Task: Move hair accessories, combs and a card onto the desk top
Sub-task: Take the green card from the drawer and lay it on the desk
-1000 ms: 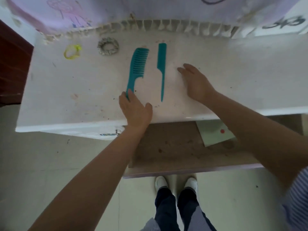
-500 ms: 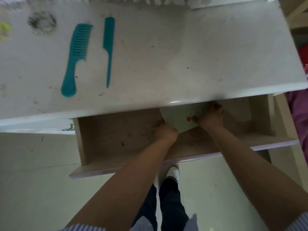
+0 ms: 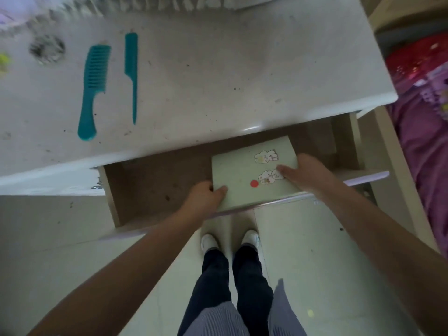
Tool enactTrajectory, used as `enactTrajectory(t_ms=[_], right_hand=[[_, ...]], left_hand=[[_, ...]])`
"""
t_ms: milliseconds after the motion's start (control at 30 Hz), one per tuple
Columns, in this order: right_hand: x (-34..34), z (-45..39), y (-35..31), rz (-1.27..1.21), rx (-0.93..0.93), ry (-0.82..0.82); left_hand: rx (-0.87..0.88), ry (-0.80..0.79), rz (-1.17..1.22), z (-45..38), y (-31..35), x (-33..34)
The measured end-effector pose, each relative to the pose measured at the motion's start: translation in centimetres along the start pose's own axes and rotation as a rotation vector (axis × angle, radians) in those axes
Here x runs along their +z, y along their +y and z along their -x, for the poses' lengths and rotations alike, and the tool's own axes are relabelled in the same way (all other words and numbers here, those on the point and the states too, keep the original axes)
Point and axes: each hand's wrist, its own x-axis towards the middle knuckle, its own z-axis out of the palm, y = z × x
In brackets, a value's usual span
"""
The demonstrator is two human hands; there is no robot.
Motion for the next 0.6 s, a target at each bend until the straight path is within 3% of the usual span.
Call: enactTrajectory(t_ms=[133,267,433,600], right_hand=[[-1.2,5.0,0.1,-0.005,-0.249,0.018],[-3.3,3.5,-3.8,-0.097,-0.505,0.140],[-3.2,-3.9,-10.7,-0.002,-0.480,0.374],[-1.5,-5.5,-10.1,-0.030,-0.466,0.507]], left_hand=[[0.075,0.028,0.048,5.1,-0.5,-1.7],[0.240,0.286,0.016,4.0,1.9,-5.1],[0.238,0.469,0.051,-2.9,6.9,-8.9],[0.220,0.521,-0.103,-5.0,6.2,-8.1]])
